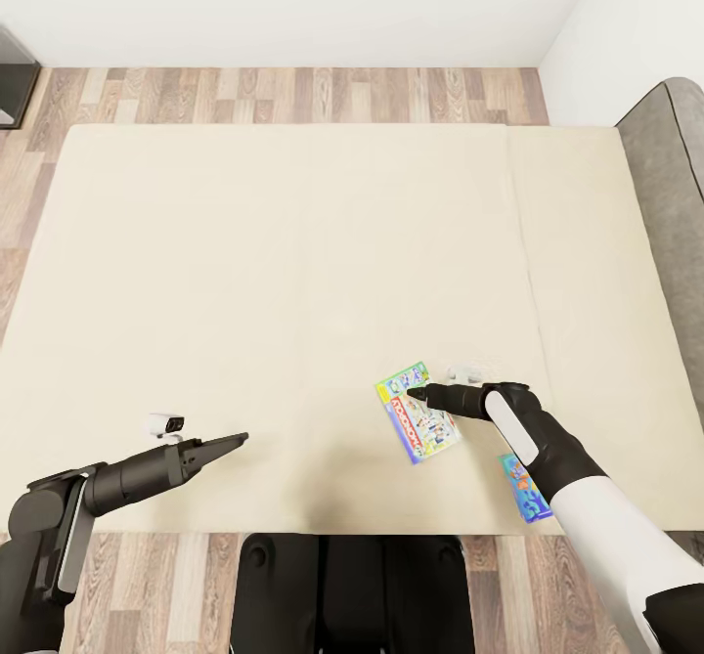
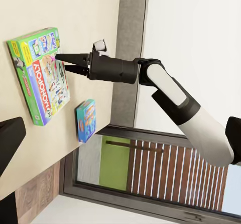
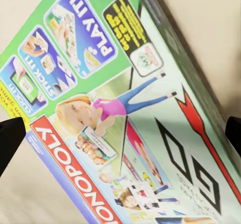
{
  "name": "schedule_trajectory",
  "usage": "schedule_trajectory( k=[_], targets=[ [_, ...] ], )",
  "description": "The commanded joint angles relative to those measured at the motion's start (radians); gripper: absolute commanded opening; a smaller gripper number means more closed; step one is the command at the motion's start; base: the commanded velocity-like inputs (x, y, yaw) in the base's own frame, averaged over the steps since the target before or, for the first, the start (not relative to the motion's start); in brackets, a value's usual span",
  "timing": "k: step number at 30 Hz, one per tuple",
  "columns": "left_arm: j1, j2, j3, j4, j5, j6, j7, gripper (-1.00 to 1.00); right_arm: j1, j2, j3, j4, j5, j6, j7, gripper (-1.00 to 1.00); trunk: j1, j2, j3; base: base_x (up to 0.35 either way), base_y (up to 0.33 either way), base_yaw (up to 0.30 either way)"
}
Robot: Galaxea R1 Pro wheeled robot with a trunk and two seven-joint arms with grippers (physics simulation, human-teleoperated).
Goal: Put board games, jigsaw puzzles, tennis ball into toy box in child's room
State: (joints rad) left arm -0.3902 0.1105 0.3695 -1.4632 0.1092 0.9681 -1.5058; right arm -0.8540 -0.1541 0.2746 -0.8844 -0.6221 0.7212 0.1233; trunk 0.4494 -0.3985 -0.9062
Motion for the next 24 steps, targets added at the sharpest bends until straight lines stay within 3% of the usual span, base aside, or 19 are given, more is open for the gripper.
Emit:
schedule_trajectory(
  k=[1, 24],
  targets=[
    [0.0, 0.0, 0.0, 0.0, 0.0, 0.011, -0.004, 1.0, 0.0, -0.001, 0.002, -0.001, 0.004, 0.003, 0.004, 1.0, 0.001, -0.002, -0.001, 0.0, 0.061, 0.0],
    [-0.001, 0.001, 0.0, 0.0, 0.0, 0.011, -0.004, 1.0, 0.0, -0.001, 0.002, -0.001, 0.004, 0.003, 0.004, 1.0, 0.001, -0.002, -0.001, 0.0, 0.028, 0.0]
  ],
)
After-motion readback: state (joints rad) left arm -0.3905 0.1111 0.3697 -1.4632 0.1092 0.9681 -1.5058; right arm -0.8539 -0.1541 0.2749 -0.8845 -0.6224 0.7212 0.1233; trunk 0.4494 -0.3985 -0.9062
